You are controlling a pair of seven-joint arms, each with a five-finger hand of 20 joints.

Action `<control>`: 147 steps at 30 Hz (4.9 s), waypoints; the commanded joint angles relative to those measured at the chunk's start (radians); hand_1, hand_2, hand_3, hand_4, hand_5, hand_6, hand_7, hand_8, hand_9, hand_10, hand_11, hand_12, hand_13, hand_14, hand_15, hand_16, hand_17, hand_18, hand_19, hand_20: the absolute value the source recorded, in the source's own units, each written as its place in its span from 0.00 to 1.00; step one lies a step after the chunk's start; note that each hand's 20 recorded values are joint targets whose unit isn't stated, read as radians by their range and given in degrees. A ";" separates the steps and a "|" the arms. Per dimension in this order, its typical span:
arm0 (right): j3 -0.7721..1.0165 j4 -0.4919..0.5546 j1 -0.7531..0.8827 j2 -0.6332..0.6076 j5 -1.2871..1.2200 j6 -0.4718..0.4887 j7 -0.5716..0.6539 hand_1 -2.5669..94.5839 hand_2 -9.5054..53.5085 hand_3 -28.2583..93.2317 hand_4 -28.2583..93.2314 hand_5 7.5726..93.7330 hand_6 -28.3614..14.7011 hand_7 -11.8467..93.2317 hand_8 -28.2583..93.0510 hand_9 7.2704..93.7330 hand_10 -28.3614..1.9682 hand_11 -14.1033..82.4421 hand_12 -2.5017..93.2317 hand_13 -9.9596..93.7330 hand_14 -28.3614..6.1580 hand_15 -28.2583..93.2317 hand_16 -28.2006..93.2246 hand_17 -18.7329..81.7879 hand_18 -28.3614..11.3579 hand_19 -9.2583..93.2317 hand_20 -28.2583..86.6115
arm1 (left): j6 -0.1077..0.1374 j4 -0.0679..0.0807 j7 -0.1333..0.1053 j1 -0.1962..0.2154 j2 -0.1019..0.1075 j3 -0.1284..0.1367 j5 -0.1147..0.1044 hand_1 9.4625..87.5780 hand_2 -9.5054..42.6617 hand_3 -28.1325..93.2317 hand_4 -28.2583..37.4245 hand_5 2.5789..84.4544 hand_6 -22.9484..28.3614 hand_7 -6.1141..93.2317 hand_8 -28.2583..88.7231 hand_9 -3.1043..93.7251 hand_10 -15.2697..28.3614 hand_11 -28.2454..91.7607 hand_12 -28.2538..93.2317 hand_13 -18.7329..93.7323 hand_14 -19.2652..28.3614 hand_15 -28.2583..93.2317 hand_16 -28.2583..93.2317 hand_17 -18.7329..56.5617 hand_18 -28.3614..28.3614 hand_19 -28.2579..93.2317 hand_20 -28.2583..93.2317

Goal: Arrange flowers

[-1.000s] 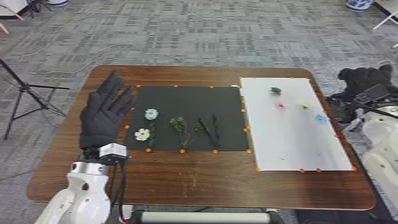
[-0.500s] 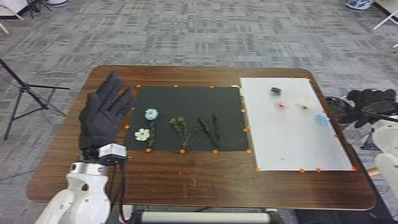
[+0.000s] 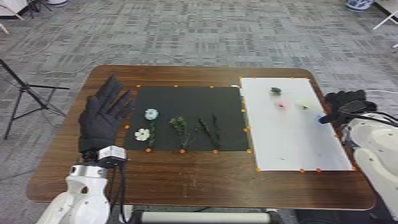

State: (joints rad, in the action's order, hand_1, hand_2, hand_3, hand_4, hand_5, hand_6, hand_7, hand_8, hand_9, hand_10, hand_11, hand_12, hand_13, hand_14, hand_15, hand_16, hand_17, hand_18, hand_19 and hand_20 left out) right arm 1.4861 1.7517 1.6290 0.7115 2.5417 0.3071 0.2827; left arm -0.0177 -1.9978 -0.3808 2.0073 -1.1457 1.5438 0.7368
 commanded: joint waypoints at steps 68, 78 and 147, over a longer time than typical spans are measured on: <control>-0.796 -0.324 -0.539 0.626 0.221 -0.297 -0.184 0.53 0.00 0.91 0.00 0.82 0.78 0.43 0.25 0.97 0.84 0.23 0.44 0.78 0.69 0.89 0.49 0.46 0.24 0.86 0.70 | -0.066 0.082 -0.026 -0.362 0.146 -0.134 0.014 0.17 0.16 0.73 0.02 0.30 0.45 0.22 0.17 0.25 0.57 0.32 0.36 0.34 0.69 0.30 0.29 0.09 0.84 0.56 0.29; -0.809 -0.336 -0.529 0.639 0.226 -0.348 -0.133 0.53 0.00 0.90 0.00 0.82 0.78 0.43 0.24 0.97 0.84 0.23 0.44 0.78 0.69 0.89 0.49 0.46 0.24 0.86 0.70 | -0.091 0.088 -0.015 -0.368 0.120 -0.144 0.015 0.17 0.16 0.73 0.02 0.30 0.45 0.22 0.17 0.26 0.57 0.32 0.37 0.34 0.69 0.30 0.29 0.09 0.85 0.56 0.29; -0.375 -0.150 -0.302 0.072 0.069 -0.026 0.029 0.30 0.00 0.92 0.00 0.38 0.59 0.36 0.13 0.45 0.54 0.41 0.24 0.50 0.56 0.81 0.37 0.33 0.20 0.79 0.67 | -0.023 0.016 0.042 -0.097 0.084 -0.018 0.010 0.17 0.16 0.73 0.02 0.30 0.45 0.22 0.17 0.25 0.57 0.32 0.37 0.33 0.69 0.30 0.29 0.09 0.85 0.56 0.29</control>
State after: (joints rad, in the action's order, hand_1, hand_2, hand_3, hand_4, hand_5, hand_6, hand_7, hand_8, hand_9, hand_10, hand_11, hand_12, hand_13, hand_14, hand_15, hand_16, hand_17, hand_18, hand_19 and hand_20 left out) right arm 1.1177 1.6035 1.3303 0.7817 2.5843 0.2829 0.3296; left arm -0.0482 -1.9726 -0.3390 1.8974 -1.0547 1.5130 0.7468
